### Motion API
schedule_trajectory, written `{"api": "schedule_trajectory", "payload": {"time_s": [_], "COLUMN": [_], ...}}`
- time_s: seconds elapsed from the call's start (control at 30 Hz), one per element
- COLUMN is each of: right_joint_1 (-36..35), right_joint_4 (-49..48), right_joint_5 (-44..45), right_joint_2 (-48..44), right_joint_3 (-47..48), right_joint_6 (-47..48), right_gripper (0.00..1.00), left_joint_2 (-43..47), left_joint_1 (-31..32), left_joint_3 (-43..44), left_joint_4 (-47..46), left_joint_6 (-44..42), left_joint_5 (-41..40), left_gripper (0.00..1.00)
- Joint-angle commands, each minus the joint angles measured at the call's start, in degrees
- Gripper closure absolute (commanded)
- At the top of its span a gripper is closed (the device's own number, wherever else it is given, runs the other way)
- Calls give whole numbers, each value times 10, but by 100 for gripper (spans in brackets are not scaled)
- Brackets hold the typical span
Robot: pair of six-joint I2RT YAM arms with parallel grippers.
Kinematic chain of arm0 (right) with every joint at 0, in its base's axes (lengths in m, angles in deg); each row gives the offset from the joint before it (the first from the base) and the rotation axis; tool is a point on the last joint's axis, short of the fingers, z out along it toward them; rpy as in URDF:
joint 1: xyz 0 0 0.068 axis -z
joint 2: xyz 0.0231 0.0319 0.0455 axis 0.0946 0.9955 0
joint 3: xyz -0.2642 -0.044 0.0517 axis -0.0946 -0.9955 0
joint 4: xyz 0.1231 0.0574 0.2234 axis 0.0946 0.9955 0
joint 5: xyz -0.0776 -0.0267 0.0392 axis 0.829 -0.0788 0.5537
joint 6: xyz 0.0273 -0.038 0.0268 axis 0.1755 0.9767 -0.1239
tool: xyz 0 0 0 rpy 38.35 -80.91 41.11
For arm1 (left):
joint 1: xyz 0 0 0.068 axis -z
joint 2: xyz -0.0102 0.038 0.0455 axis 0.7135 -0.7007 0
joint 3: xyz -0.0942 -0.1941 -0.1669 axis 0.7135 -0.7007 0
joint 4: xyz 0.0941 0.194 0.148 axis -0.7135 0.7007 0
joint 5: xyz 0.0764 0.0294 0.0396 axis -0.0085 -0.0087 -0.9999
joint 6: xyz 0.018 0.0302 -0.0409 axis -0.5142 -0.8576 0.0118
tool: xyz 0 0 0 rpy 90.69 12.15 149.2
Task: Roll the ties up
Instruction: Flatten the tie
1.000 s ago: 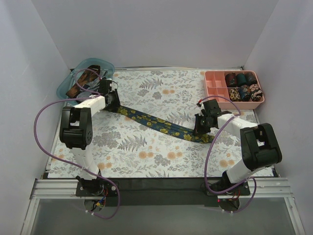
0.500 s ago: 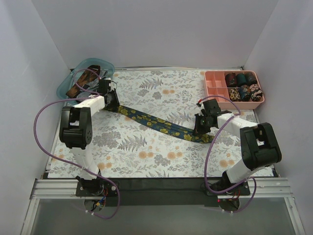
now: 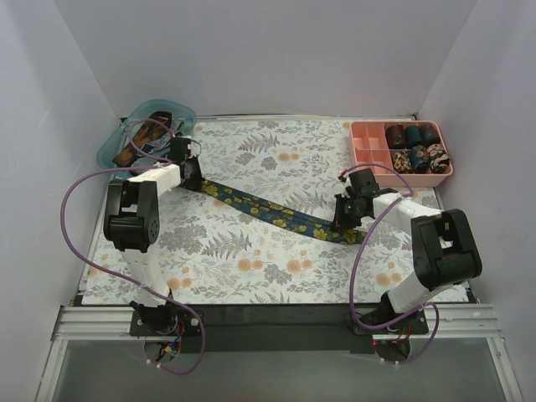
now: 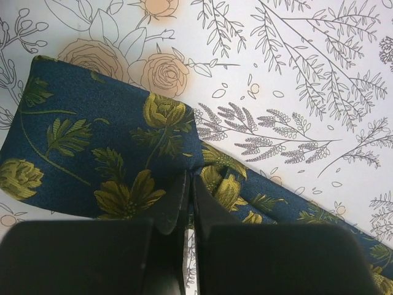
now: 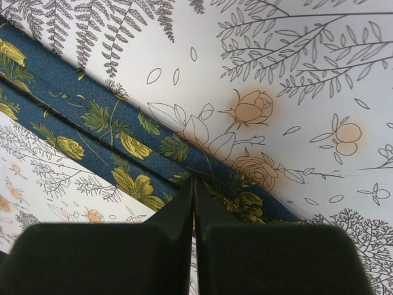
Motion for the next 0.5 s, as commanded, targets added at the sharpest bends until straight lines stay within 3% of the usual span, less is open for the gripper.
{"api": "schedule_trajectory", "payload": {"time_s": [0.0, 0.27, 0.47], "right_joint_1": [29, 103, 123], "right_joint_4": [50, 86, 97], "right_joint_5": [75, 104, 116], "right_joint_2": [22, 7, 1], "right_joint_3": [-17, -22, -22], "right_joint_6": [0, -22, -29], "right_gripper": [99, 99, 99], "left_joint_2": [35, 115, 135], "left_joint_1": [-3, -3, -4], "left_joint_3": [11, 11, -11], "left_joint_4": [24, 62, 74], "left_joint_6": [-24, -74, -70], "left_joint_5": [-27, -135, -144], "left_gripper": [100, 100, 100]}}
